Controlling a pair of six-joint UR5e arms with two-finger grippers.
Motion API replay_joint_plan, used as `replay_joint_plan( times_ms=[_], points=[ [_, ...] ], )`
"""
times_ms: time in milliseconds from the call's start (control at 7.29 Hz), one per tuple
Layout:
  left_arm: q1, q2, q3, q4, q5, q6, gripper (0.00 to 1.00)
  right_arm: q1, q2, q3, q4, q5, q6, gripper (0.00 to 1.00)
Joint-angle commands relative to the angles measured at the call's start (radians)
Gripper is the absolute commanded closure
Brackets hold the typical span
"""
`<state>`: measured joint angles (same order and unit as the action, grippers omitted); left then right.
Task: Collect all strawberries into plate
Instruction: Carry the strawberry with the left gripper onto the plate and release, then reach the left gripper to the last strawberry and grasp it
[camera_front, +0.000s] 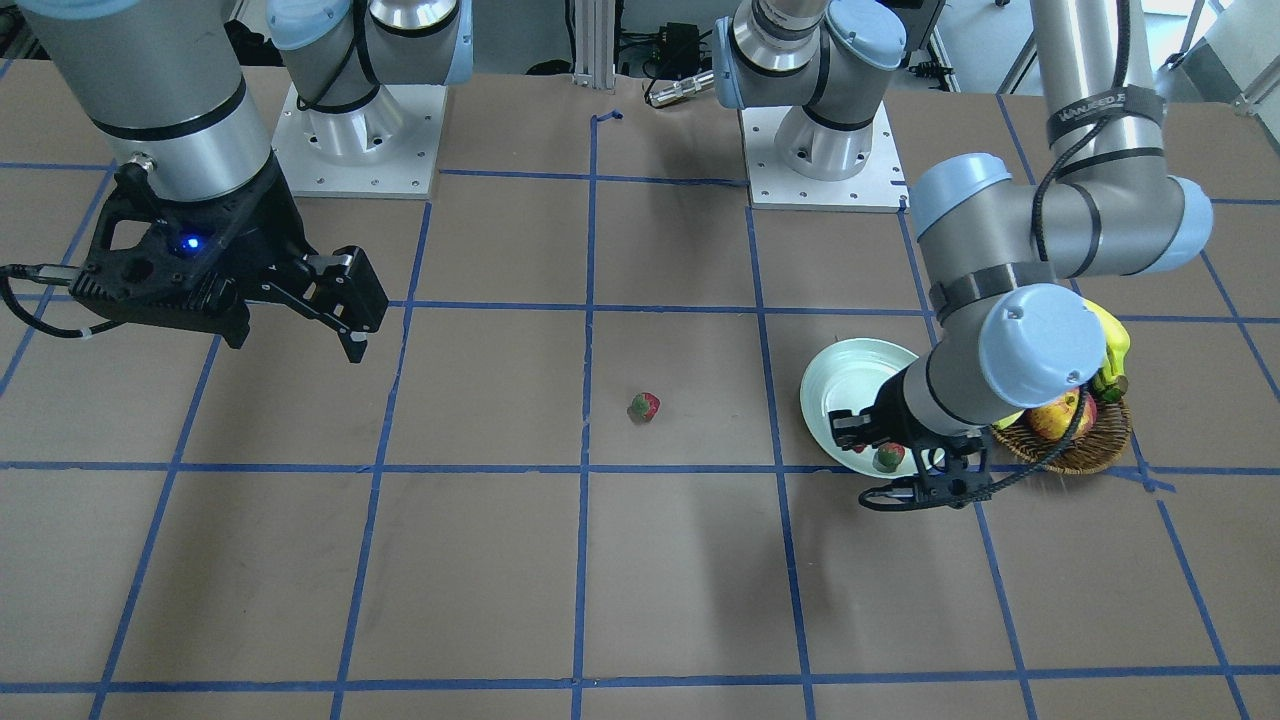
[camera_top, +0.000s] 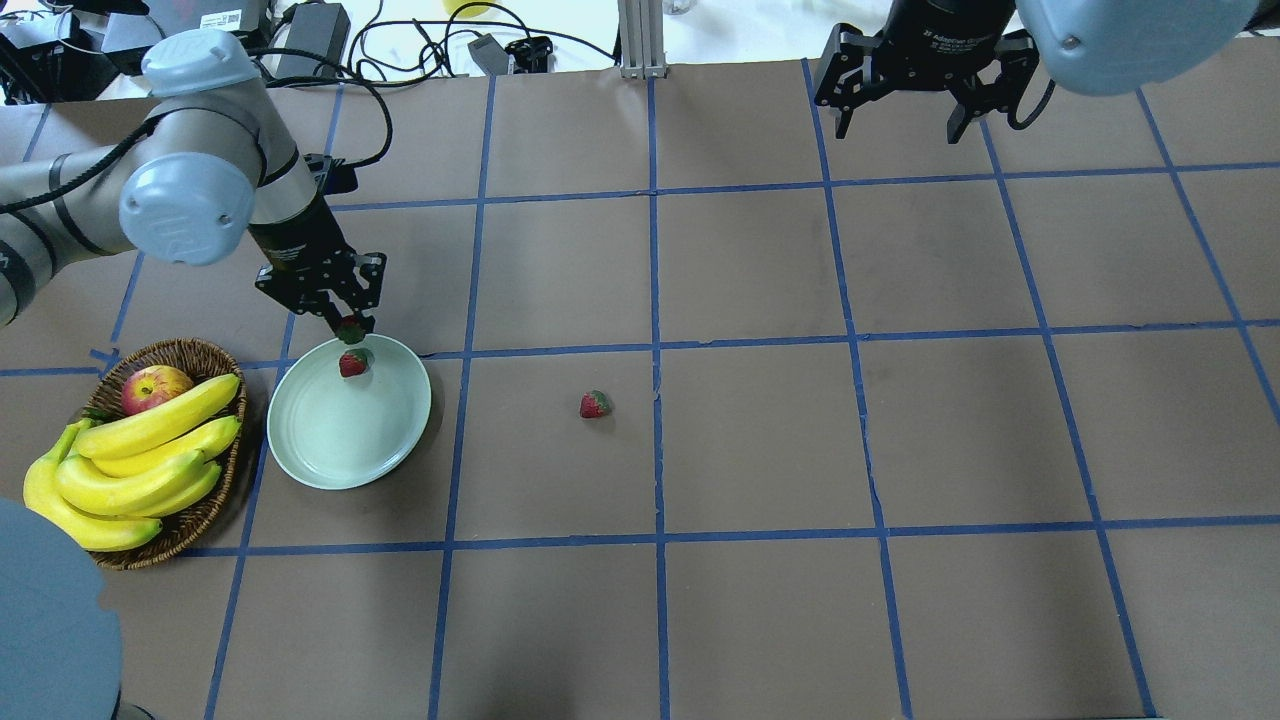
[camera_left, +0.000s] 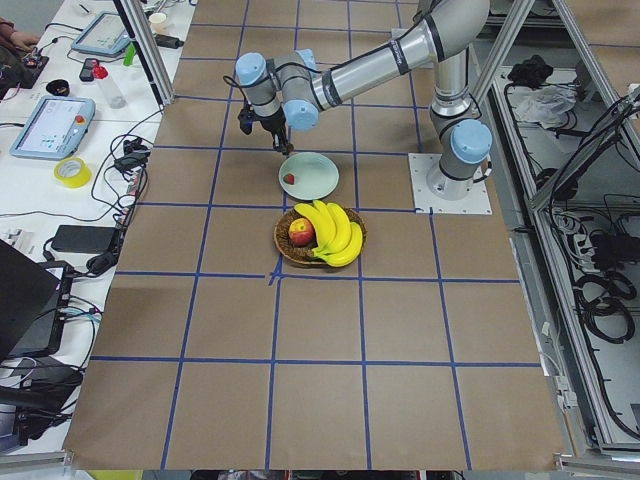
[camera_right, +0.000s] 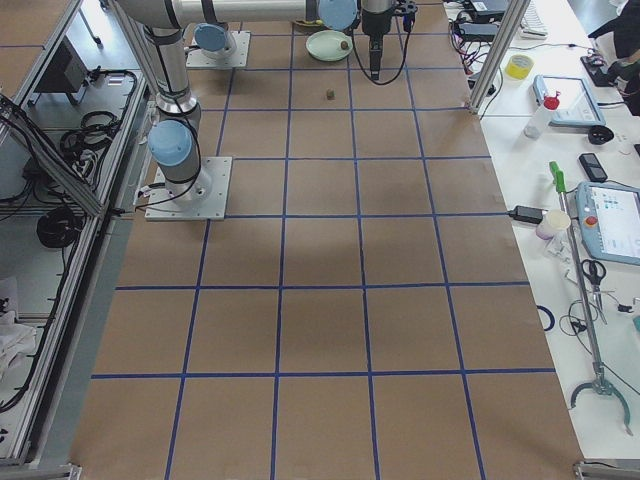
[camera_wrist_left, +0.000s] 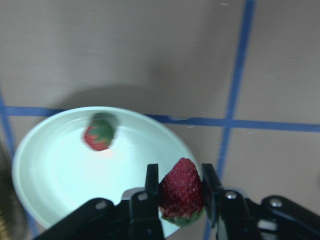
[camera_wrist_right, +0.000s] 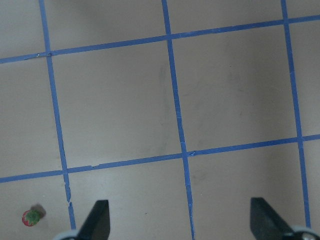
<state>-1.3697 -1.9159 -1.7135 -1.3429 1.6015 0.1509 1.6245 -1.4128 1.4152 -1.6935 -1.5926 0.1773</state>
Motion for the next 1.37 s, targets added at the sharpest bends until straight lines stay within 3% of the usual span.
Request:
replay_joint_plan(
  times_ms=[0,137,274,685,960,1234],
  points=[
    [0.067,0.005,-0.104,0.007,0.008,0.062,0.91,0.0,0.0,0.001,0.0,-0.001,-0.002,0.0],
    [0.069,0.0,-0.104,0.007,0.008,0.059,0.66,0.0,0.0,0.001,0.0,0.0,-0.001,0.0],
    [0.069,0.004,-0.1,0.008,0.008,0.065,0.01,0.0,0.0,0.001,0.0,-0.001,-0.002,0.0],
    [0.054,0.005,-0.066,0.013,-0.009,0.035,0.0,0.0,0.0,0.001,0.002,-0.001,-0.004,0.0],
    [-0.075,0.014,-0.052,0.031,-0.128,-0.186,0.0,0.006,-0.002,0.001,0.0,0.0,0.002,0.0],
    [-0.237,-0.011,-0.055,0.189,-0.168,-0.363,0.0,0.008,0.0,0.004,0.0,0.0,0.002,0.0]
  ],
)
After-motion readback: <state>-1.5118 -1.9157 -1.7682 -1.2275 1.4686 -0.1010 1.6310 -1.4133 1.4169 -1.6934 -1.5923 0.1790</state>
